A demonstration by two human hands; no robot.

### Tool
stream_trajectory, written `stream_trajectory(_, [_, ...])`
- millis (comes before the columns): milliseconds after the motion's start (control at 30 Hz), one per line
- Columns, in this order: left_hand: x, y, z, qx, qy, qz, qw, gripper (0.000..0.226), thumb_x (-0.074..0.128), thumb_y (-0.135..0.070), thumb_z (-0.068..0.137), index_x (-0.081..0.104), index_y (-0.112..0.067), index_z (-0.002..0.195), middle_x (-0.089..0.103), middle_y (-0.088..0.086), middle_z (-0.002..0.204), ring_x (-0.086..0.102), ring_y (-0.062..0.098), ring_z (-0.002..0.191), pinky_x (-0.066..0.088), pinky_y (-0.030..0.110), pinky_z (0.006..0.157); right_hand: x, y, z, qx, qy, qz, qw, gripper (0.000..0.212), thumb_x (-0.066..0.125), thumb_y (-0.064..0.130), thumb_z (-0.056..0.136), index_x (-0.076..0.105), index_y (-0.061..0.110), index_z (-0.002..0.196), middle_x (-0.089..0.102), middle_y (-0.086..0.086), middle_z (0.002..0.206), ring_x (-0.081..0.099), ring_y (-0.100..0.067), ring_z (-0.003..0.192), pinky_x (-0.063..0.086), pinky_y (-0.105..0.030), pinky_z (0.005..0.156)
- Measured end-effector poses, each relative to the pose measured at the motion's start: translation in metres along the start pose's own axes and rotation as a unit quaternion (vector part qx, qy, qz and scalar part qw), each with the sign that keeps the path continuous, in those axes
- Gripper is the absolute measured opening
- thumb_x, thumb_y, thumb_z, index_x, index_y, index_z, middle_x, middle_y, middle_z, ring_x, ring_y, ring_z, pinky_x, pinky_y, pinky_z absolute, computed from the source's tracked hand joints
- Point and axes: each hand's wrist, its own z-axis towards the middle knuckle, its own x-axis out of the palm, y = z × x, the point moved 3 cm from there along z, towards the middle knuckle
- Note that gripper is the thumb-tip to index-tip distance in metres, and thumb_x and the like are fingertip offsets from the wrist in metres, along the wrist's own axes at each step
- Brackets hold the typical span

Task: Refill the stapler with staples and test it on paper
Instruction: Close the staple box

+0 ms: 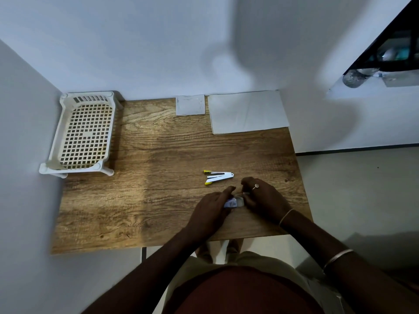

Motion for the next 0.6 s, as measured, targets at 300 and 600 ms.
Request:
stream_trajectory(300, [0.003, 0.003, 0.000, -0.019, 0.004, -0.014, 1.000, 0.064, 0.059, -0.034, 0.099, 0.031, -0.024, 0.157, 0.060, 0.003, 0.141, 0.053, 0.020, 0.128, 0.039, 0.032, 0.104, -0.002, 0.025, -0.018, -0.001, -0.022, 0.105, 0.994, 0.045, 0.074, 0.022, 0.084, 0.048, 0.024, 0.121, 0.070, 0.004, 0.104, 0.065, -0.009, 0.091, 0.051, -0.022, 0.077])
stream_trajectory(600, [0.004, 0.005, 0.002, -0.023, 0.008, -0.013, 1.000, 0.061, 0.057, -0.034, 0.100, 0.032, -0.028, 0.156, 0.062, 0.001, 0.140, 0.055, 0.021, 0.127, 0.041, 0.033, 0.102, 0.008, 0.019, -0.023, -0.009, -0.004, 0.037, 0.999, 0.034, 0.067, 0.025, 0.090, 0.051, 0.019, 0.119, 0.067, -0.002, 0.103, 0.057, -0.010, 0.086, 0.035, -0.019, 0.071])
